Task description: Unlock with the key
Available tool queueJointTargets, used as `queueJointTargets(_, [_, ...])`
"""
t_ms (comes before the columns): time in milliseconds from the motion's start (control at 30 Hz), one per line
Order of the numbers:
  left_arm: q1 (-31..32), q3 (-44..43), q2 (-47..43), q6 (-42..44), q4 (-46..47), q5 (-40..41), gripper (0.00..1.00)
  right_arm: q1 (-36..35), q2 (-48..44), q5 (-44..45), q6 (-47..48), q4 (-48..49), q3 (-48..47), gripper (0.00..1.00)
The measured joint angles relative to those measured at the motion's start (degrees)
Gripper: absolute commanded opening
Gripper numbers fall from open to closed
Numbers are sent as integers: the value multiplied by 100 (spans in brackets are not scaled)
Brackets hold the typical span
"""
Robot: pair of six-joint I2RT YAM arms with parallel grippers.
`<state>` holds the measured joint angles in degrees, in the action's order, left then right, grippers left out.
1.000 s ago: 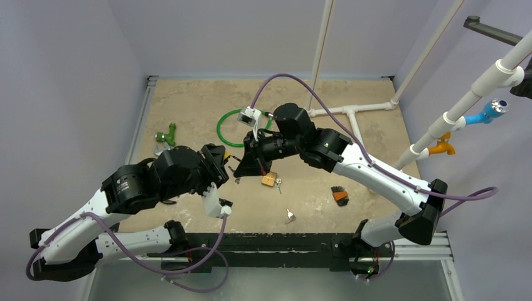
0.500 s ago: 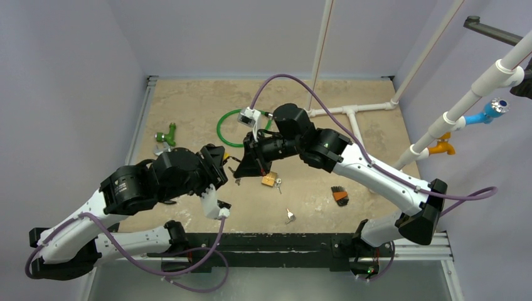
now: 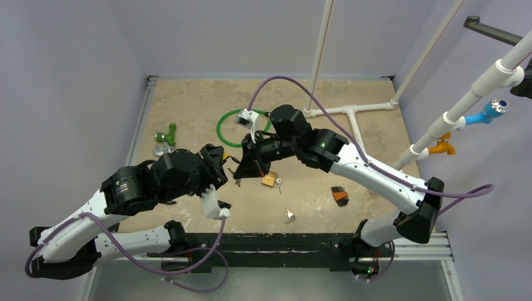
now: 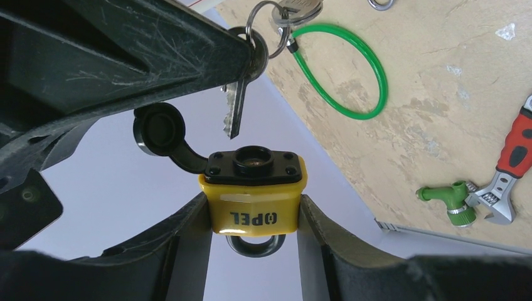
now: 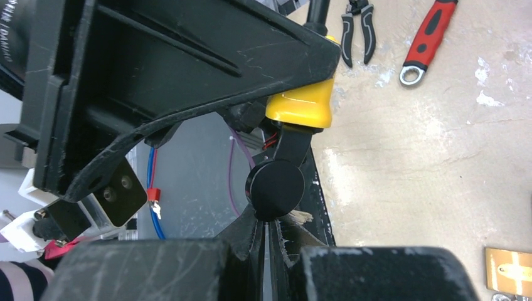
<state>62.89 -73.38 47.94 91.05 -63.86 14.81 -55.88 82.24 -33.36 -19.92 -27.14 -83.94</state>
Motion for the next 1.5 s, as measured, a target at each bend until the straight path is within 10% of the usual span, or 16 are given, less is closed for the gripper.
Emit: queueJointTargets(1500, [415,284,-50,-284,297,26,0,197,-232,439,-415,413,579,0])
